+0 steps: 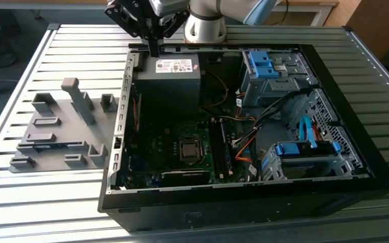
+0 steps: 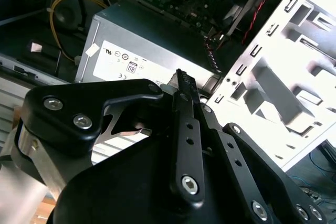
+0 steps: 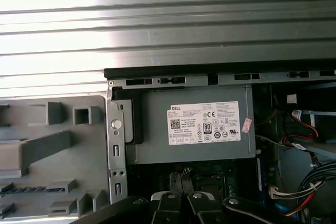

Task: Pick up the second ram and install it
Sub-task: 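Reach for the second ram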

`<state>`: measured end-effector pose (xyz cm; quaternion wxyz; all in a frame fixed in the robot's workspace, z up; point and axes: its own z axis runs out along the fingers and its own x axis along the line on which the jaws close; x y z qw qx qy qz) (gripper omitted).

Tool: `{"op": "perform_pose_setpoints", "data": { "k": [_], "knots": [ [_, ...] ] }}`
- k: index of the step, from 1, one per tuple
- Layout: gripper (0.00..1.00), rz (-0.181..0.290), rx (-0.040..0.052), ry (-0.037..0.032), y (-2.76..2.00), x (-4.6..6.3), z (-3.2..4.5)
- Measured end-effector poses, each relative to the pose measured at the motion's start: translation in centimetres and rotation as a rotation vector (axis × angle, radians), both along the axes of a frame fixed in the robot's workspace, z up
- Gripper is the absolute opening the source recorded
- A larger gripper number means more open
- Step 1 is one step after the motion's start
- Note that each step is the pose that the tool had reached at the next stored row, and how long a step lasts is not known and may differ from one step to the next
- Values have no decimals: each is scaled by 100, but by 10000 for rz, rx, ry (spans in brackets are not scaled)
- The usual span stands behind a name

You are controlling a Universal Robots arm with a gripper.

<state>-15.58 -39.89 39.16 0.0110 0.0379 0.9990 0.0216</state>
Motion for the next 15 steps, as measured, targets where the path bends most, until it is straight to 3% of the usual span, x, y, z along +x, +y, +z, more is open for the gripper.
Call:
{"op": "perform_pose_setpoints", "data": {
  "k": [15],
  "knots": [
    [11,0,0,0,0,-45,-1]
  ]
}}
